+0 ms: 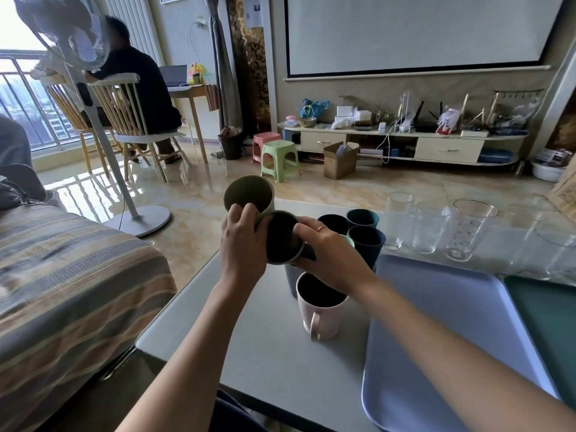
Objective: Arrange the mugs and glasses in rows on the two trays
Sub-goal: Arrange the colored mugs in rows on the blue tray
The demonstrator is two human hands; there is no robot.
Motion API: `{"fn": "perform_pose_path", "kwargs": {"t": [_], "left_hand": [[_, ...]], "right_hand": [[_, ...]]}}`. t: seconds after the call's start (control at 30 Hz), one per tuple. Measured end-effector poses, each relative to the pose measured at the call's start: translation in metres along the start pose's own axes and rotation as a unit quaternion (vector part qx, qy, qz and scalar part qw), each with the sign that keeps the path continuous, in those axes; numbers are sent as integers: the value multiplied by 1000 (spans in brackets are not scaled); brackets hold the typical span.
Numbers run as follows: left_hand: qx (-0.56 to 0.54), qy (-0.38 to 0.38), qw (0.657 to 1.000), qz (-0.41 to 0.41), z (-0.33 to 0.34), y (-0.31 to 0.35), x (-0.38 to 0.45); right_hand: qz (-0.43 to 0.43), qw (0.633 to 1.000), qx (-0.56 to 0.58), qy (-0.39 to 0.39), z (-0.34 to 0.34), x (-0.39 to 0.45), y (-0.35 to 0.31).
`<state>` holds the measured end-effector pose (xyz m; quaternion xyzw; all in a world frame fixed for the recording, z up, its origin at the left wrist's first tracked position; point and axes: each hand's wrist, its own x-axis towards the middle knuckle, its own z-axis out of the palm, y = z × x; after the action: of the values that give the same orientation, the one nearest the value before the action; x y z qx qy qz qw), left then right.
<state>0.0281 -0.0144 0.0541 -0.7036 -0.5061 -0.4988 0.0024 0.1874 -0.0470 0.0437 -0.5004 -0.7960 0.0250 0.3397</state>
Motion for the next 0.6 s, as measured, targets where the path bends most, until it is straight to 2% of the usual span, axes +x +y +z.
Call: {"fn": "perform_pose_path", "kwargs": {"t": [0.1, 0.17, 0.27, 0.37, 0.6], "left_hand": [[-50, 4, 998, 33, 8, 11, 0], [-100, 28, 994, 23, 15, 15, 2], [-153, 62, 986, -24, 25, 23, 5], [-137, 51, 989, -10, 37, 42, 4], [-86, -73, 989, 94, 64, 75, -13]], "right_hand": [[3, 1000, -15, 15, -18, -7, 8], [50, 998, 3, 45, -35, -16, 15], [116, 980, 25, 157, -66, -28, 35], [158, 959, 0, 236, -90, -40, 59], [297, 931, -30, 211, -96, -84, 123]]}}
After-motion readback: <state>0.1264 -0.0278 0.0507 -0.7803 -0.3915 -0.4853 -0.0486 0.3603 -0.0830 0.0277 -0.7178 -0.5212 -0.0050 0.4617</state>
